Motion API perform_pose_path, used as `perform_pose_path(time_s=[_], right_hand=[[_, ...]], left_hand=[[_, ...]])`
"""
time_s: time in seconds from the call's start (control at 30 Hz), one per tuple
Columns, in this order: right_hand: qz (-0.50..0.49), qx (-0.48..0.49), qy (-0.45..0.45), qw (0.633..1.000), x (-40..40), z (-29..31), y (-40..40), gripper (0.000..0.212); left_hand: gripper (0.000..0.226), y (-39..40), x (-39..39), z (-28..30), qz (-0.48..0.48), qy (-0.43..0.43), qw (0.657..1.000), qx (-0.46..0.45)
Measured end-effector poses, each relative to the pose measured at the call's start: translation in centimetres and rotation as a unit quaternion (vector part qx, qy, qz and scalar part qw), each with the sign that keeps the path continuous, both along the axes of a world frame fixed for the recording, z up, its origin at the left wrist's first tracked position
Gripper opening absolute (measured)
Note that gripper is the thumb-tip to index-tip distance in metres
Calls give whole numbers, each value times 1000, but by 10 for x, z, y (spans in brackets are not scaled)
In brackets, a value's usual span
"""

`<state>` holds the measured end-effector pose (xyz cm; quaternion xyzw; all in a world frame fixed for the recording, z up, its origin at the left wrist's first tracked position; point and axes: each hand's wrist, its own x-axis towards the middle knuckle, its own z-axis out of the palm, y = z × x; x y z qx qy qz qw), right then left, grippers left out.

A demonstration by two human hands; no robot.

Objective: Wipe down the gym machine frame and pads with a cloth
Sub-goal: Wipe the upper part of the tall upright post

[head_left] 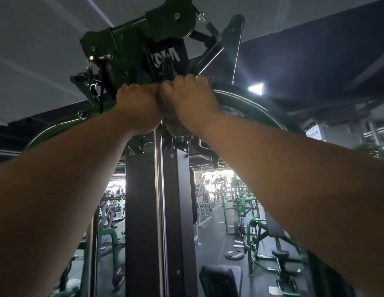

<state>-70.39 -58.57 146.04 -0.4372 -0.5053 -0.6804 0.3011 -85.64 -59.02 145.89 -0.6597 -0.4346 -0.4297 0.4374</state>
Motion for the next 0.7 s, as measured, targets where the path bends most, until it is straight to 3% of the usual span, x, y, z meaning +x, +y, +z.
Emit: perform_pose_path(time_s=[0.23, 0.43, 0.6, 0.7], right_hand=[[47, 2, 67, 997, 50, 2, -24, 23], [57, -59, 174, 981, 79, 4, -29, 27], [49, -90, 169, 980, 87, 3, -33, 23], [57, -165, 187, 967, 95, 1, -53, 21]], left_hand=[[37, 14, 5, -7, -34, -32, 997, 53], [39, 28, 18, -13, -45, -78, 992, 87], [69, 23, 35, -6, -113, 2, 992, 60], [62, 17, 38, -3, -115, 11, 992, 47]])
